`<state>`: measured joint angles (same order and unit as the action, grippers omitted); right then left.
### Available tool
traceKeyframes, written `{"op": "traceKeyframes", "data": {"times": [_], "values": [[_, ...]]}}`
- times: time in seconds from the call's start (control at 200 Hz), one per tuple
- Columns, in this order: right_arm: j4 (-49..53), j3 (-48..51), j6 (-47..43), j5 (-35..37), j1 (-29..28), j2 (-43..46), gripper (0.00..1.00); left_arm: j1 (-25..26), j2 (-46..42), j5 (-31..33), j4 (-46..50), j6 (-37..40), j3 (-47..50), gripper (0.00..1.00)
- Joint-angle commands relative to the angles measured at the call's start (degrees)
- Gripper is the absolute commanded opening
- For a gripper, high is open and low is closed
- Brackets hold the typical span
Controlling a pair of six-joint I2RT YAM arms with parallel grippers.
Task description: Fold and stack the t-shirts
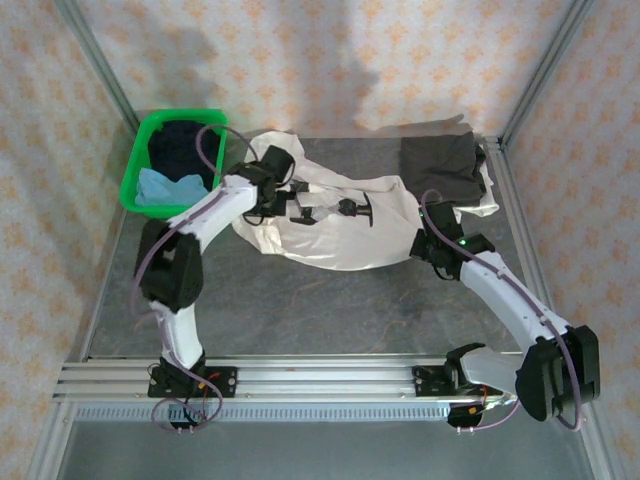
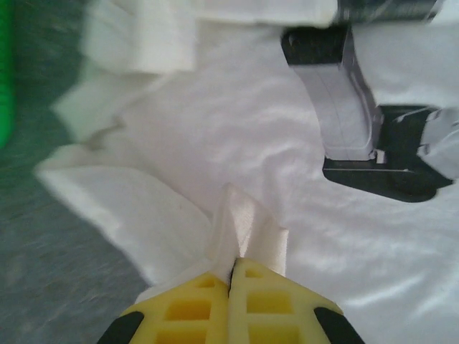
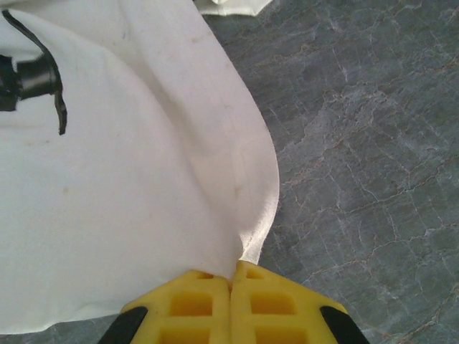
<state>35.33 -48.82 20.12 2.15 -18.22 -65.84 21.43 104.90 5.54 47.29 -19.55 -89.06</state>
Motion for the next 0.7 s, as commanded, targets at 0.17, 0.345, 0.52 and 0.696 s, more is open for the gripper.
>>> {"op": "traceKeyframes", "data": {"times": [0.17,0.345,0.52,0.696], "values": [[3.5,-9.5,-0.5,-3.3,-0.1,11.1,0.00,-0.2,-30.3,16.4,9.4,-3.0,4.4,0.00],[0.4,-17.5,-3.2,-1.1,-0.1,10.7,0.00,-1.5,-41.3,24.0,8.9,0.7,1.5,0.00],[-3.0,-31.7,-7.4,6.7,0.0,-5.0,0.00,-9.9,-32.8,15.8,3.8,2.7,-5.1,0.00],[3.5,-59.9,-11.4,11.4,0.5,-28.7,0.00,-12.1,-9.3,8.9,7.8,5.6,-34.0,0.00]]}}
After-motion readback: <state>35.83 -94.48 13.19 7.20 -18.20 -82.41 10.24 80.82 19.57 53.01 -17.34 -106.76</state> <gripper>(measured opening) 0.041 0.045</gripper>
